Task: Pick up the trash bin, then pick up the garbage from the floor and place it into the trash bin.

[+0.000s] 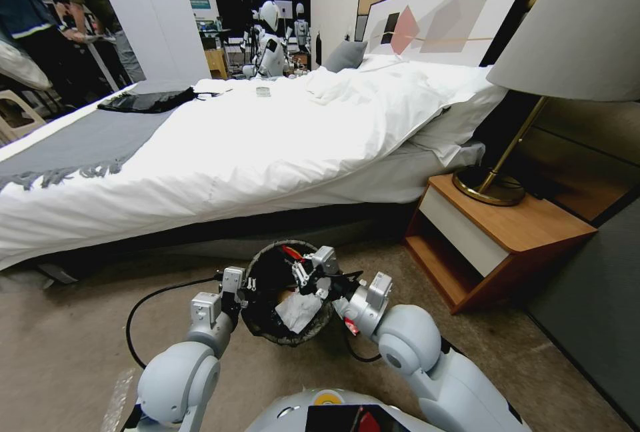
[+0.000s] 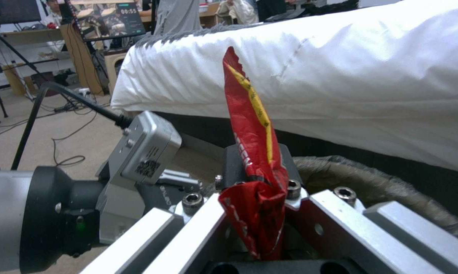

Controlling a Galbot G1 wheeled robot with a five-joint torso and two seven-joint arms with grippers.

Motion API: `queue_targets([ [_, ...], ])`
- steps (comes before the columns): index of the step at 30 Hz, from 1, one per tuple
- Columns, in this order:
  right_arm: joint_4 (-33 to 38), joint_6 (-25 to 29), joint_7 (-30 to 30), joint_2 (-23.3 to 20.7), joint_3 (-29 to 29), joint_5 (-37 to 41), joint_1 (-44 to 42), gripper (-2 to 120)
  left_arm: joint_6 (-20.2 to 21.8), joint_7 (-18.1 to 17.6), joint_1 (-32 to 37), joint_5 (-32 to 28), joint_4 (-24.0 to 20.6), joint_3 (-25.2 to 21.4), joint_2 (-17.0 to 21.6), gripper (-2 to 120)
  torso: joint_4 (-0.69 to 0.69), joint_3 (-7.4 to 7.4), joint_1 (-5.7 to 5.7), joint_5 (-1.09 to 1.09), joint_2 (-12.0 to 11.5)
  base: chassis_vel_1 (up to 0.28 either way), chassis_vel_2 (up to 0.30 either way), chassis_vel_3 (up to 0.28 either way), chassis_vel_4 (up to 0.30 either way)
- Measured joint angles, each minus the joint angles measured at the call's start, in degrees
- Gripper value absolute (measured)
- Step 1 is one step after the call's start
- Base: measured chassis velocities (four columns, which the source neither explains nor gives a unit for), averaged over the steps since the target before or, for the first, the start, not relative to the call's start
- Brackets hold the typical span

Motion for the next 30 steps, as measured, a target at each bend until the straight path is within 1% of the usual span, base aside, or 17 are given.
queue_targets([
  [4, -0.41, -0.11, 0.09, 0.37, -0.89, -1.33, -0.29, 2, -0.01, 0.00, 0.00, 0.04, 0.02, 0.06, -0.03, 1, 0.00, 0.00, 0.00, 0.00, 0.00, 0.000, 0.000, 0.000, 0.000],
  [7, -0.77, -0.34, 1.20, 0.83, -1.52, -1.60, -0.27, 17, -0.01, -0.01, 0.00, 0.06, 0.02, 0.07, -0.04, 1, 0.00, 0.00, 0.00, 0.00, 0.00, 0.000, 0.000, 0.000, 0.000],
  [9, -0.84, -0.44, 1.67, 0.96, -1.58, -1.64, -0.20, 21, -0.01, -0.01, 0.01, 0.06, 0.01, 0.06, -0.04, 1, 0.00, 0.00, 0.00, 0.00, 0.00, 0.000, 0.000, 0.000, 0.000],
  [10, -0.89, -0.59, 2.18, 1.06, -1.60, -1.65, -0.15, 27, -0.01, 0.00, 0.02, 0.06, 0.00, 0.07, -0.04, 1, 0.00, 0.00, 0.00, 0.00, 0.00, 0.000, 0.000, 0.000, 0.000],
  [11, -0.89, -0.59, 2.18, 1.06, -1.60, -1.65, -0.15, 27, -0.01, 0.00, 0.02, 0.06, 0.00, 0.07, -0.04, 1, 0.00, 0.00, 0.00, 0.00, 0.00, 0.000, 0.000, 0.000, 0.000],
  [13, -0.93, -0.86, 2.94, 1.16, -1.60, -1.70, -0.16, 35, -0.02, -0.01, 0.02, 0.06, -0.02, 0.06, -0.04, 1, 0.00, 0.00, 0.00, 0.00, 0.00, 0.000, 0.000, 0.000, 0.000],
  [14, -0.93, -0.86, 2.94, 1.16, -1.60, -1.70, -0.16, 35, -0.02, -0.01, 0.02, 0.06, -0.02, 0.06, -0.04, 1, 0.00, 0.00, 0.00, 0.00, 0.00, 0.000, 0.000, 0.000, 0.000],
  [16, -0.96, -0.96, 3.39, 1.07, -1.47, -1.96, -0.42, 47, -0.02, -0.01, 0.01, 0.06, -0.06, 0.06, -0.03, 1, 0.00, 0.00, 0.00, 0.00, 0.00, 0.000, 0.000, 0.000, 0.000],
  [17, -0.96, -0.96, 3.39, 1.07, -1.47, -1.96, -0.42, 47, -0.02, -0.01, 0.01, 0.06, -0.06, 0.06, -0.03, 1, 0.00, 0.00, 0.00, 0.00, 0.00, 0.000, 0.000, 0.000, 0.000],
  [20, -1.07, -0.94, 3.52, 0.97, -1.11, -2.54, -0.78, 62, -0.03, 0.00, 0.01, 0.06, -0.09, 0.05, -0.01, 1, 0.00, 0.00, 0.00, 0.00, 0.00, 0.000, 0.000, 0.000, 0.000],
  [21, -1.07, -0.94, 3.52, 0.97, -1.11, -2.54, -0.78, 62, -0.03, 0.00, 0.01, 0.06, -0.09, 0.05, -0.01, 1, 0.00, 0.00, 0.00, 0.00, 0.00, 0.000, 0.000, 0.000, 0.000],
  [22, -1.10, -0.91, 3.62, 0.97, -1.01, -2.63, -0.86, 67, -0.04, 0.01, 0.02, 0.06, -0.09, 0.05, -0.01, 1, 0.00, 0.00, 0.00, 0.00, 0.00, 0.000, 0.000, 0.000, 0.000],
  [23, -1.11, -0.84, 3.88, 0.77, -0.85, -2.65, -0.94, 76, -0.05, 0.02, 0.02, 0.06, -0.10, 0.03, 0.01, 1, 0.00, 0.00, 0.00, 0.00, 0.00, 0.000, 0.000, 0.000, 0.000],
  [24, -1.11, -0.84, 3.88, 0.77, -0.85, -2.65, -0.94, 76, -0.05, 0.02, 0.02, 0.06, -0.10, 0.03, 0.01, 1, 0.00, 0.00, 0.00, 0.00, 0.00, 0.000, 0.000, 0.000, 0.000],
  [27, -0.50, -0.75, 4.20, 0.21, -0.19, -1.81, -1.38, 89, -0.08, 0.04, 0.04, 0.03, -0.16, 0.01, 0.07, 1, 0.00, 0.00, 0.00, 0.00, 0.00, 0.000, 0.000, 0.000, 0.000],
  [28, -0.50, -0.75, 4.20, 0.21, -0.19, -1.81, -1.38, 89, -0.08, 0.04, 0.04, 0.03, -0.16, 0.01, 0.07, 1, 0.00, 0.00, 0.00, 0.00, 0.00, 0.000, 0.000, 0.000, 0.000],
  [30, 0.09, -0.83, 5.05, 0.17, 0.34, -0.56, -1.88, 98, -0.09, 0.05, 0.04, 0.02, -0.16, 0.05, 0.07, 1, 0.00, 0.00, 0.00, 0.00, 0.00, 0.000, 0.000, 0.000, 0.000],
])
